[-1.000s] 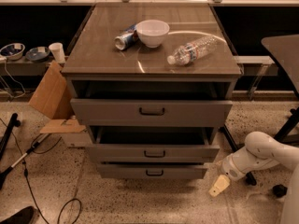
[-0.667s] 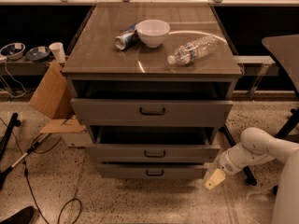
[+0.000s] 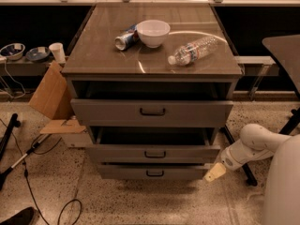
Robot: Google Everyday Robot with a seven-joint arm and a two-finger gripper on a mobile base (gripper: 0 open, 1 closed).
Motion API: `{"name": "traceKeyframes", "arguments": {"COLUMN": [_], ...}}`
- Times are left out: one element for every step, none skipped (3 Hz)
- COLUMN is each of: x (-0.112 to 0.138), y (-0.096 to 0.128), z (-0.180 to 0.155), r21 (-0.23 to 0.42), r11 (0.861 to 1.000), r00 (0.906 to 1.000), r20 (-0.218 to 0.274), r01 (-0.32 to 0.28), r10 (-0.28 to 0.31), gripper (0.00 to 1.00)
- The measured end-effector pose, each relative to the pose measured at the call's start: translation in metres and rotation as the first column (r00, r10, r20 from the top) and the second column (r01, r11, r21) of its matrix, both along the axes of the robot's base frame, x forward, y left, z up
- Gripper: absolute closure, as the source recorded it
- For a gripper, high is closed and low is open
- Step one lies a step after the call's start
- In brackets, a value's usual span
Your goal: Open middle drawer
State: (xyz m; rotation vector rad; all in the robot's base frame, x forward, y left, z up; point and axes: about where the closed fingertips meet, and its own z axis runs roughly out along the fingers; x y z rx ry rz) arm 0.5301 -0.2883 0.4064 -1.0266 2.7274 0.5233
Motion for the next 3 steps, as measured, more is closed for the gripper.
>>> {"name": "traceKeyframes", "arguments": {"x": [0.006, 0.009, 0.011], "y": [-0.014, -0.02, -0.02], "z": [0.005, 0.01, 0.019], "r21": [-0.02, -0.014, 0.029], "r11": [0.997, 0.993, 0.994], "r00": [0.9968, 0.9928, 0.9898], "r20": [0.02, 0.043, 0.094], "r01": [0.078, 0.113, 0.106], "r10": [-0.077, -0.112, -0.108], "gripper": [0.0, 0.0, 0.0]}}
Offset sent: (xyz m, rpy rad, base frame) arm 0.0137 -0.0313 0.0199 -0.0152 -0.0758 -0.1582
